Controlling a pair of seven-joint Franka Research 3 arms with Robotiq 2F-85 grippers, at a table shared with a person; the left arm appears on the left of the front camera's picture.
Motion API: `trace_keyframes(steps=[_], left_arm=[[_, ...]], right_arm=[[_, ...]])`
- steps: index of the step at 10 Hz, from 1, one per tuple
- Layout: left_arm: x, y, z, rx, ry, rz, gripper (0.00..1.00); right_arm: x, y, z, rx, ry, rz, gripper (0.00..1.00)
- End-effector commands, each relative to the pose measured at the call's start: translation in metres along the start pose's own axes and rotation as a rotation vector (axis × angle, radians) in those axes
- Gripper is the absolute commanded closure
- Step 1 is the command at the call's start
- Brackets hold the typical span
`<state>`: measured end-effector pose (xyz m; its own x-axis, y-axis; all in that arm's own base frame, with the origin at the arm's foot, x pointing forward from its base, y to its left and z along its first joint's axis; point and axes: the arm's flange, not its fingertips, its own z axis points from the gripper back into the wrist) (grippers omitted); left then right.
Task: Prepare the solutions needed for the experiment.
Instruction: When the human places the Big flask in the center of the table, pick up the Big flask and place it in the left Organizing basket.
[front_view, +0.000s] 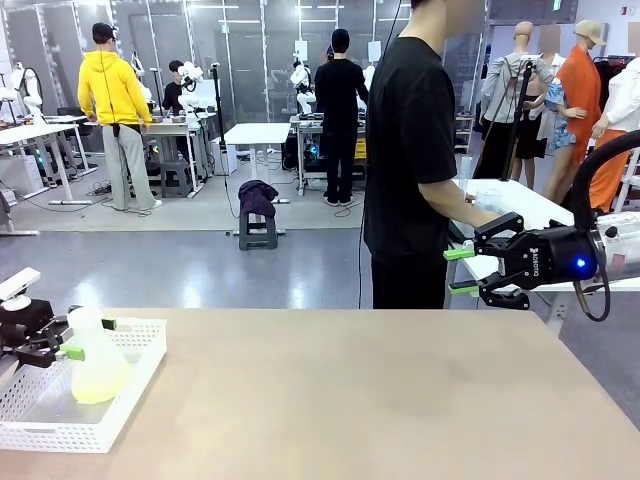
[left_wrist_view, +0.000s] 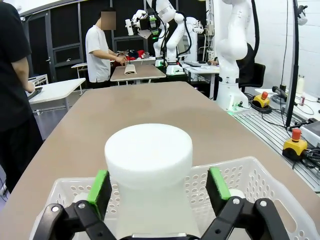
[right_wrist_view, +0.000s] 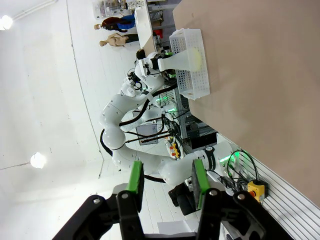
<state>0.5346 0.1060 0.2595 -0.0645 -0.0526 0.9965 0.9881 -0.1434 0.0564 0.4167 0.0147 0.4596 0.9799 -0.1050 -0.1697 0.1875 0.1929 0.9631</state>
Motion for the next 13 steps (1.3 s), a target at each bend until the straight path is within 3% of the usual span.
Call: trace_keyframes(steps=[1, 6, 8, 11, 12, 13], left_arm=[[0.000, 0.000, 0.000, 0.000, 0.000, 0.000, 0.03], [0.009, -0.008, 0.037, 0.092, 0.005, 0.020, 0.03], [0.013, -0.030, 0.062, 0.156, -0.011, 0.079, 0.03], [0.033, -0.064, 0.066, 0.180, -0.048, 0.252, 0.03], [0.044, -0.071, 0.056, 0.209, -0.087, 0.364, 0.03], [0.057, -0.081, 0.046, 0.121, -0.124, 0.473, 0.03]], right_arm=[[-0.001, 0.002, 0.001, 0.005, -0.001, 0.006, 0.50], [-0.001, 0.002, 0.001, 0.005, -0.001, 0.006, 0.50], [-0.001, 0.002, 0.001, 0.005, -0.001, 0.006, 0.50], [-0.001, 0.002, 0.001, 0.005, -0.001, 0.006, 0.50], [-0.001, 0.002, 0.001, 0.005, -0.001, 0.006, 0.50], [-0.001, 0.002, 0.001, 0.005, -0.001, 0.006, 0.50]])
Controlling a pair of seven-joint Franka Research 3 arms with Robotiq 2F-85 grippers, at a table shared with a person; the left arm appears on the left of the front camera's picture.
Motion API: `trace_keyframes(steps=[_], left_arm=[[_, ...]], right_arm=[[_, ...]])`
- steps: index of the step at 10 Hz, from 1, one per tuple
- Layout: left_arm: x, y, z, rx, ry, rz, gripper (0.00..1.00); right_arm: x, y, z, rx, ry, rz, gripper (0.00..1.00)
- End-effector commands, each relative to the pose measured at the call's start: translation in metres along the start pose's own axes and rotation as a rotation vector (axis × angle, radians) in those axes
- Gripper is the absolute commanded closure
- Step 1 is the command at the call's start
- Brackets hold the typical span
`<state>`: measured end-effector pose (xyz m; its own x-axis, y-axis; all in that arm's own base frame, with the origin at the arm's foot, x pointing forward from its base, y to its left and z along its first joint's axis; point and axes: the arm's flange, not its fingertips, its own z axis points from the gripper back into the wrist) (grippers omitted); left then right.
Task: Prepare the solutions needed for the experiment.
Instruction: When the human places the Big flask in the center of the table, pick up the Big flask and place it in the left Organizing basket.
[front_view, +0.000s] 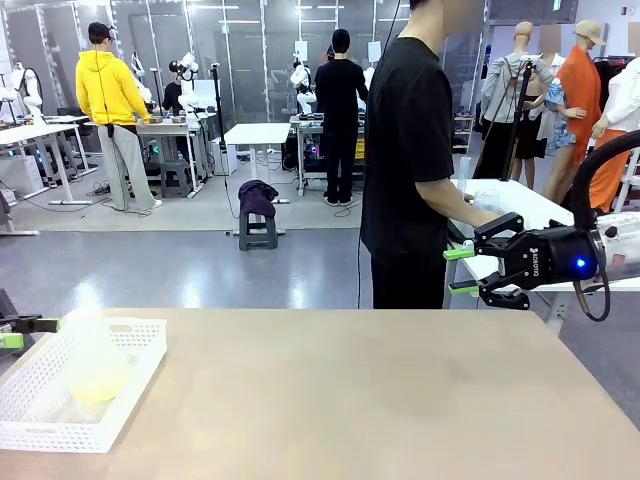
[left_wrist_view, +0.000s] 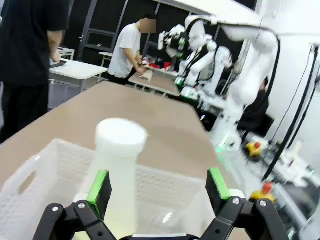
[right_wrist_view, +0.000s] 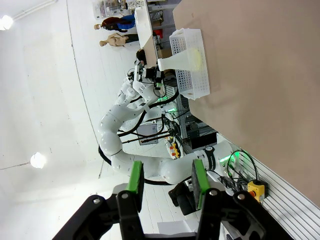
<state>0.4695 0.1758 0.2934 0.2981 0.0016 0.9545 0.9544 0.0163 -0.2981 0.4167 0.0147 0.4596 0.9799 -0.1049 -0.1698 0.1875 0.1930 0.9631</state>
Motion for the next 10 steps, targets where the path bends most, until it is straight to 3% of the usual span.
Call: trace_keyframes(steps=[1, 3, 6, 8, 10], left_arm=[[0.021, -0.030, -0.020, -0.040, -0.039, 0.289, 0.03], [0.031, -0.051, -0.018, -0.057, -0.066, 0.628, 0.03], [0.043, -0.071, -0.011, -0.095, -0.017, 0.967, 0.03], [0.051, -0.075, -0.008, -0.113, 0.028, 1.112, 0.03], [0.051, -0.074, -0.004, -0.155, 0.106, 1.128, 0.03]], right_arm=[[-0.001, 0.002, 0.001, 0.005, -0.001, 0.006, 0.50], [-0.001, 0.002, 0.001, 0.005, -0.001, 0.006, 0.50], [-0.001, 0.002, 0.001, 0.005, -0.001, 0.006, 0.50], [-0.001, 0.002, 0.001, 0.005, -0.001, 0.006, 0.50], [-0.001, 0.002, 0.001, 0.005, -0.001, 0.006, 0.50]])
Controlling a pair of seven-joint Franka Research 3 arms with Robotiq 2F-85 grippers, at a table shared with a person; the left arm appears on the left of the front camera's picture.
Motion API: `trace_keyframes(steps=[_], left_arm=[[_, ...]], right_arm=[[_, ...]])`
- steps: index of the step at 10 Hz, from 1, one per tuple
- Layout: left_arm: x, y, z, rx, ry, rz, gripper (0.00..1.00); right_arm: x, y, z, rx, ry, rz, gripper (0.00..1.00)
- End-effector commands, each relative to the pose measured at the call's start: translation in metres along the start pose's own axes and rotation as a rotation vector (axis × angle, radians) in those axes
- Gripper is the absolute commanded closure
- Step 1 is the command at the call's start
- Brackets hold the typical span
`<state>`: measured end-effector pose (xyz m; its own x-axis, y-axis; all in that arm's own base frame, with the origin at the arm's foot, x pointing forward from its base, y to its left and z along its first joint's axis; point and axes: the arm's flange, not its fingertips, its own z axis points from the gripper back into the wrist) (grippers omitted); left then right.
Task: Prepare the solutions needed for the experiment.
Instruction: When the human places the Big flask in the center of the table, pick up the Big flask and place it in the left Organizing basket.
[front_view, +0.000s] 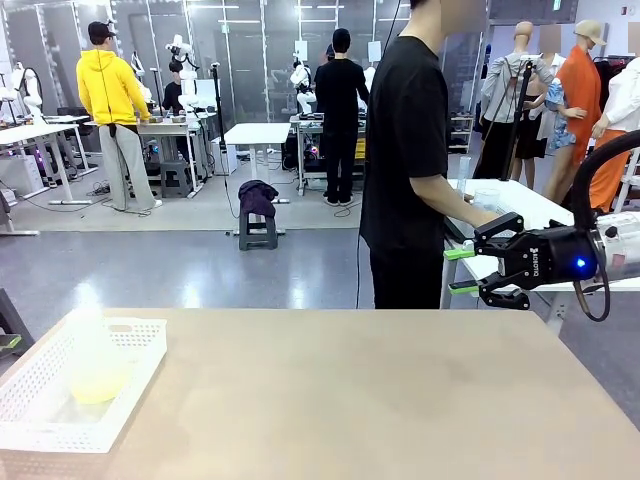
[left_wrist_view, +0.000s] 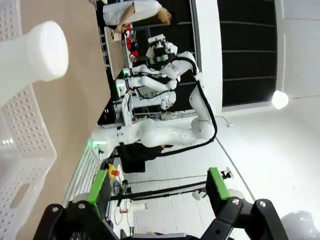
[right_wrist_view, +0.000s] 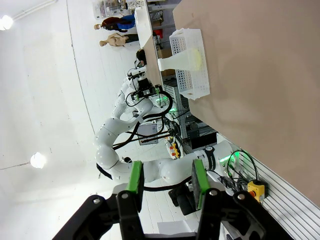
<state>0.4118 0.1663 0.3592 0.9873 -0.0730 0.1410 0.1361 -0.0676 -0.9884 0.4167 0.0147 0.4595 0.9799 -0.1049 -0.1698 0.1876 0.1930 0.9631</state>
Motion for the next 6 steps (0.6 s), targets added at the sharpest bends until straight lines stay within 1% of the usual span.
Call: trace_keyframes(steps=[1, 6], left_arm=[[0.0000, 0.0032, 0.0005, -0.001, -0.035, -0.022, 0.03], [0.0000, 0.0032, 0.0005, -0.001, -0.035, -0.022, 0.03]], right_arm=[[-0.0012, 0.0019, 0.0010, 0.005, -0.001, 0.006, 0.50], [-0.0012, 0.0019, 0.0010, 0.005, -0.001, 0.006, 0.50]])
